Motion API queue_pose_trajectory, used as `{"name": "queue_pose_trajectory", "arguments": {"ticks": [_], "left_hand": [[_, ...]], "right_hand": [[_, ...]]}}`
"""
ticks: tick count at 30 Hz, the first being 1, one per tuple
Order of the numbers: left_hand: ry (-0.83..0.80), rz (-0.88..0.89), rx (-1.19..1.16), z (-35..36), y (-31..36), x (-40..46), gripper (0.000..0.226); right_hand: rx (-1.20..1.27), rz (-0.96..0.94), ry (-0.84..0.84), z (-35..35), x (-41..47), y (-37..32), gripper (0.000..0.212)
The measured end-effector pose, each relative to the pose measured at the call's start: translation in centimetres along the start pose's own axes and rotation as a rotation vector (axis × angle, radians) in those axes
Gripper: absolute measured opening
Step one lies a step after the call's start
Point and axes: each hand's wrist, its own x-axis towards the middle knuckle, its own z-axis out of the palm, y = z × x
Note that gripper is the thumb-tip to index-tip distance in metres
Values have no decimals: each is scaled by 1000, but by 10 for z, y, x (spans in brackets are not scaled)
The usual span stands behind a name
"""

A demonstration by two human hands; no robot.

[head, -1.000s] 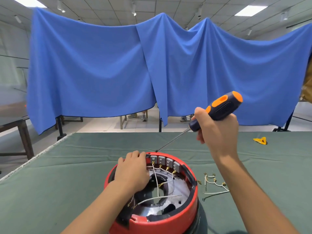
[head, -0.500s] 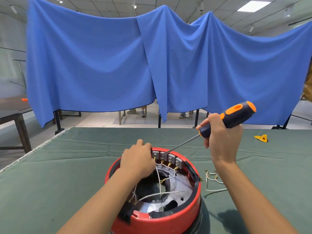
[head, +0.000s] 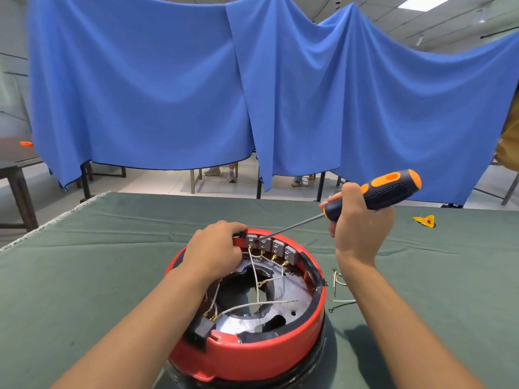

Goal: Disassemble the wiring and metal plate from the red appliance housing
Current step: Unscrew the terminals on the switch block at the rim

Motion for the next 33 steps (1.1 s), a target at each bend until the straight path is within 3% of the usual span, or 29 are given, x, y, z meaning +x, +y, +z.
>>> {"name": "queue_pose_trajectory", "arguments": {"ticks": [6, 14, 19, 25, 33], "left_hand": [[-3, 3, -1, -1, 2, -2, 55], [-18, -1, -6, -2, 3, -3, 58], [-17, -5, -26, -4, 5, -4, 58], [-9, -7, -49, -5, 5, -7, 56], [0, -12, -66, -6, 5, -7, 53]], "right_hand": [[-31, -3, -3, 2, -5, 3, 28], [-94, -109, -122, 12, -10, -4, 21], [-130, -143, -128, 32, -4, -6, 32], [-284, -68, -161, 62, 25, -9, 22], [-395, 73, -63, 73, 50, 3, 16]]}}
